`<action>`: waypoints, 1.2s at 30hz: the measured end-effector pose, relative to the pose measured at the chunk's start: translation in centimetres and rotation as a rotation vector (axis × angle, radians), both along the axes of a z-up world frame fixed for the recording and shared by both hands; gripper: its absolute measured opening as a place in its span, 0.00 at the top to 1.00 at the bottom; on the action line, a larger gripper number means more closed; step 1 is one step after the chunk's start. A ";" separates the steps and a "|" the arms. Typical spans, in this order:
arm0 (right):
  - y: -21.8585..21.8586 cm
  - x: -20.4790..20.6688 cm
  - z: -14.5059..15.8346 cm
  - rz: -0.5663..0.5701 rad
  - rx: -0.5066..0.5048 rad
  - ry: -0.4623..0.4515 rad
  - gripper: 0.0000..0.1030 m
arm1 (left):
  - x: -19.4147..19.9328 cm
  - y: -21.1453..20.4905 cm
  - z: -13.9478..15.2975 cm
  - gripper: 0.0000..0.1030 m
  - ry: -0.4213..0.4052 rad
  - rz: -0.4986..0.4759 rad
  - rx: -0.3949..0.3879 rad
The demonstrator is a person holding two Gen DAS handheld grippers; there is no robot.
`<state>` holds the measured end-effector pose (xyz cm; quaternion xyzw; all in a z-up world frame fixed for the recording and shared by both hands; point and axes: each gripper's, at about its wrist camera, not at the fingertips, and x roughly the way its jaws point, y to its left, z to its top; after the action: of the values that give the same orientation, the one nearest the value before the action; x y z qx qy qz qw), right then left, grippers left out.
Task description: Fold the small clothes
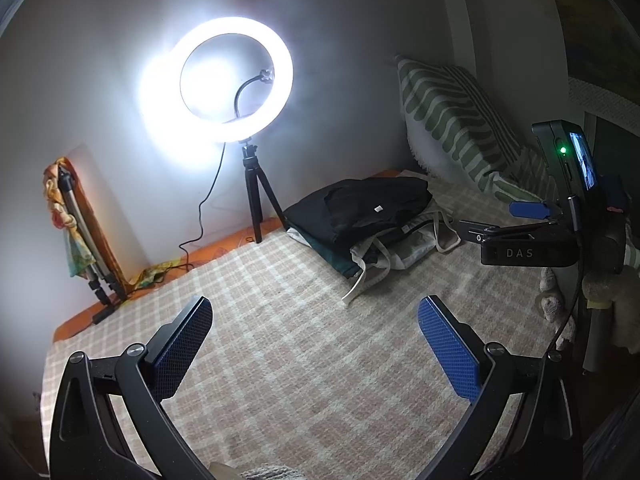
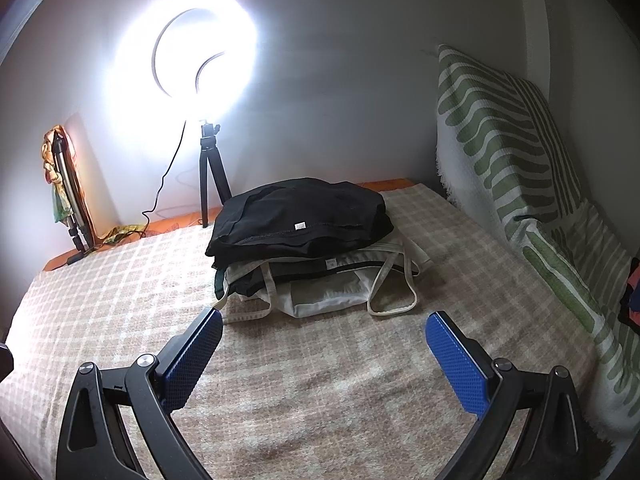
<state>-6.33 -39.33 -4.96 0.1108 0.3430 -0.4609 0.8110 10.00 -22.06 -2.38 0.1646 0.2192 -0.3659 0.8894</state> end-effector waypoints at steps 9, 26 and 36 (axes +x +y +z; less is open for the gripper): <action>0.5 -0.1 0.0 0.000 0.002 -0.005 0.00 | -0.2 -0.1 0.0 0.00 -0.006 0.000 0.004; 0.7 0.0 0.0 -0.002 0.004 -0.005 0.00 | -0.5 -0.3 0.1 0.00 -0.009 0.002 0.007; 0.8 0.0 0.0 -0.003 0.003 -0.006 0.00 | -0.4 -0.3 0.0 0.00 -0.003 0.007 0.005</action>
<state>-6.35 -38.56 -4.98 0.1142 0.3410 -0.4613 0.8111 9.56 -22.35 -2.39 0.1669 0.2193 -0.3619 0.8906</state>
